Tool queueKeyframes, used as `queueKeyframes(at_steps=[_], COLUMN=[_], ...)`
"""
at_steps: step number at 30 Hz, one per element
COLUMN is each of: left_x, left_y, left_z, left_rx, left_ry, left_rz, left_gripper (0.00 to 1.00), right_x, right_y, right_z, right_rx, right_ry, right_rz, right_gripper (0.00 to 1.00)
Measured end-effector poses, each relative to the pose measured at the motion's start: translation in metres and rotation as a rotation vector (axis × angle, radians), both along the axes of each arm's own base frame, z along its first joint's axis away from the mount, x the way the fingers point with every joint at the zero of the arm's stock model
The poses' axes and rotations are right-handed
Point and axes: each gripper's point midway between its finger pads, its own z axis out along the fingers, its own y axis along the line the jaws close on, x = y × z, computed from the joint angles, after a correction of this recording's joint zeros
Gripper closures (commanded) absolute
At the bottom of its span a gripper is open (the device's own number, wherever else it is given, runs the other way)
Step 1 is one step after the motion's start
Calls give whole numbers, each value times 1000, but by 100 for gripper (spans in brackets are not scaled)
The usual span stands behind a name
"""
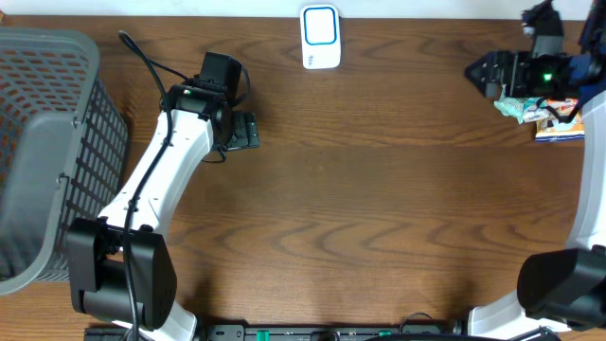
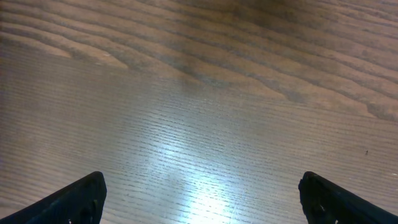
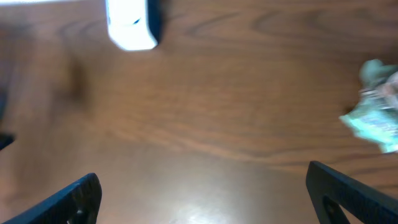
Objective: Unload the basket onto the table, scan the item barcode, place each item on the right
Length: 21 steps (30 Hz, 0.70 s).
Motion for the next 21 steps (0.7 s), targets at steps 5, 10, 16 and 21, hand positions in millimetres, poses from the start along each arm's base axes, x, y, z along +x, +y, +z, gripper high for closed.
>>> queueKeyframes(at_steps=[5, 10, 16, 21], left_x=[0, 0, 0, 0], left_y=[0, 0, 0, 0], left_z=[0, 0, 0, 0], left_rx=[0, 0, 0, 0], left_ry=[0, 0, 0, -1], left_rz=[0, 0, 0, 0], left_gripper=[2, 2, 2, 2], right_x=[-18, -45, -87, -109], right_y=[26, 33, 38, 39], right_z=[10, 25, 18, 15], right_rx=[14, 3, 10, 23], right_ry=[-15, -95, -170, -250], right_rz=[60, 31, -20, -73], right_gripper=[1, 1, 1, 1])
